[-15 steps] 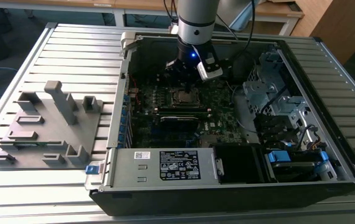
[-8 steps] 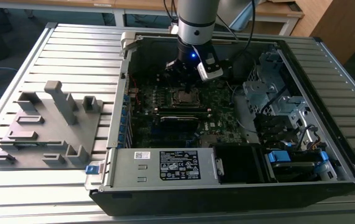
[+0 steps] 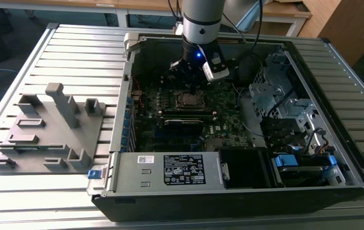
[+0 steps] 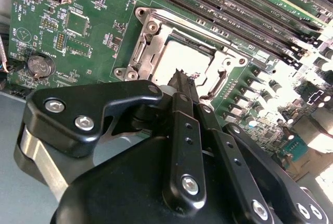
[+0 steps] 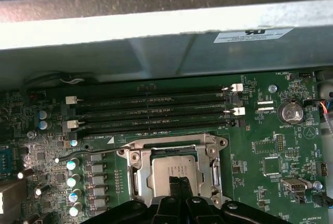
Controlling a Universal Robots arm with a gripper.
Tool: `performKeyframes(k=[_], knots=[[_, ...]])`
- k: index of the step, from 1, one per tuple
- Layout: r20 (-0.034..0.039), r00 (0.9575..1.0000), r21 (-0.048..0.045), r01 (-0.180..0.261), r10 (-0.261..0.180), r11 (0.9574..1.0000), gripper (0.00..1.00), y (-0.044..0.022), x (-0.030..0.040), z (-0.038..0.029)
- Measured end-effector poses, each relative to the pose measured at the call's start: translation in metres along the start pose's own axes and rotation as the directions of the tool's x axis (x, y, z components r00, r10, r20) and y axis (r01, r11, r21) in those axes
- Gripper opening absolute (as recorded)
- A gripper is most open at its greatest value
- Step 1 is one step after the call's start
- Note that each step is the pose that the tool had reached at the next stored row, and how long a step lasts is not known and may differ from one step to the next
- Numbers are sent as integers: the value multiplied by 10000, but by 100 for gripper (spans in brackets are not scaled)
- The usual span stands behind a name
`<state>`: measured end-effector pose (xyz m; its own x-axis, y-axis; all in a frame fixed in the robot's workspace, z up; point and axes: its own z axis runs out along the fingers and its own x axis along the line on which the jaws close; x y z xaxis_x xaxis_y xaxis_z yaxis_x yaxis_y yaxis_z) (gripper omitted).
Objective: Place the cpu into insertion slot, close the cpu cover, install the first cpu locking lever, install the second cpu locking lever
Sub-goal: 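Install the first cpu locking lever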
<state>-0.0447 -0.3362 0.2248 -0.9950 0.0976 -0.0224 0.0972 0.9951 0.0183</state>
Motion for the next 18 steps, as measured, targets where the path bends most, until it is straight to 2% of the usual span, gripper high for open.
performKeyframes(k=[3,5,18], knots=[[0,10000,1,1,-1,10000,10,0,0,-4],[0,10000,0,0,0,10000,10,1,-1,-59],[0,10000,0,1,-1,10000,10,1,-2,-72]])
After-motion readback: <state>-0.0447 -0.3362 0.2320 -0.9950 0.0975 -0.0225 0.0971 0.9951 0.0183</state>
